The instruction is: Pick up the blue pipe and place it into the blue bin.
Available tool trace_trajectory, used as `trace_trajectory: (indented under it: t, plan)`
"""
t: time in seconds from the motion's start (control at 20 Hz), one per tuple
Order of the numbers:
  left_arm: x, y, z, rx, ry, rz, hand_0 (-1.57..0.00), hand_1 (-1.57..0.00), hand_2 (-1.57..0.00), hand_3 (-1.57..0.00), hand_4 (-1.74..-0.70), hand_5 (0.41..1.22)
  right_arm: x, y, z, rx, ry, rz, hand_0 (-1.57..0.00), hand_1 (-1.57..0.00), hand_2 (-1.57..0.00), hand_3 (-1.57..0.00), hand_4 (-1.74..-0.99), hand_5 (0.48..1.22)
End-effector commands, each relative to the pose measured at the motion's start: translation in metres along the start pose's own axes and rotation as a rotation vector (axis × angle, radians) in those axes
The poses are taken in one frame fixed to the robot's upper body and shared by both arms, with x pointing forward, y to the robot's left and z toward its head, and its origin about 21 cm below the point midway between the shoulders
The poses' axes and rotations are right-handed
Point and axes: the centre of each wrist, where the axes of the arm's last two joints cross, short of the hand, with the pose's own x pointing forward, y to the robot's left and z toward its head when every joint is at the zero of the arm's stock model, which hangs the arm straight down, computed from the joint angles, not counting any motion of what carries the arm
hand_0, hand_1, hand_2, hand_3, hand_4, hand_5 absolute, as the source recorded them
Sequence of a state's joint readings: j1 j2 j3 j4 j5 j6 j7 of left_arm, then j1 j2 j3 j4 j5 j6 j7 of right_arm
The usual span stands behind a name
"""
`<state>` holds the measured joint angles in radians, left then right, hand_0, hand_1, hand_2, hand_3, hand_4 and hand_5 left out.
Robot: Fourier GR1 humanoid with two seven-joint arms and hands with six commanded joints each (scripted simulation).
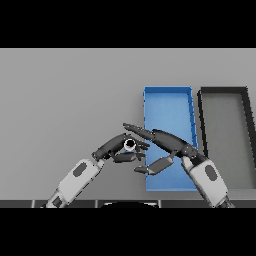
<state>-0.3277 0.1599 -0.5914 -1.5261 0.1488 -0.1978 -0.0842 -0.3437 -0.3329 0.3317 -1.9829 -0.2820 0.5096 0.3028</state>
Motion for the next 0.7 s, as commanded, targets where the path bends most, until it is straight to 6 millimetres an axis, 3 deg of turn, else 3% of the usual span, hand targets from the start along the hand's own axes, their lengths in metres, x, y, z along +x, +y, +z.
trace_trajectory:
  t: [0.0,0.35,0.5,0.55,0.65]
  plan:
    - [-0.001,-0.002,-0.001,-0.002,-0.003,0.01,-1.57,-1.57,-1.57,-1.48,-1.73,1.221,0.002,-0.001,-0.007,0.017,-0.011,0.0,0.0,0.0,0.0,0.0,-1.251,0.535]
    - [0.006,0.004,-0.003,-0.022,0.016,0.019,-1.57,-1.57,-1.57,-1.5,-1.73,1.221,-0.002,0.001,-0.045,0.079,0.027,-0.017,0.0,0.0,-0.02,0.0,-1.225,0.511]
    - [0.006,0.001,-0.006,-0.041,0.015,0.046,-1.57,-1.57,-1.57,-1.4,-1.72,1.221,-0.004,-0.001,-0.058,0.121,0.029,-0.01,-0.05,-0.08,-0.11,-0.04,-1.268,0.519]
    - [0.005,0.003,-0.006,-0.041,-0.013,0.009,-1.5,-1.39,-1.37,-1.15,-1.63,1.221,-0.003,-0.002,-0.063,0.136,0.027,-0.008,-0.14,-0.17,-0.19,-0.11,-1.308,0.523]
    - [0.007,0.005,-0.002,-0.049,0.066,-0.114,-0.99,-0.9,-0.87,-0.74,-1.59,1.221,-0.002,-0.001,-0.067,0.155,0.035,-0.004,-0.48,-0.5,-0.5,-0.37,-1.39,0.538]
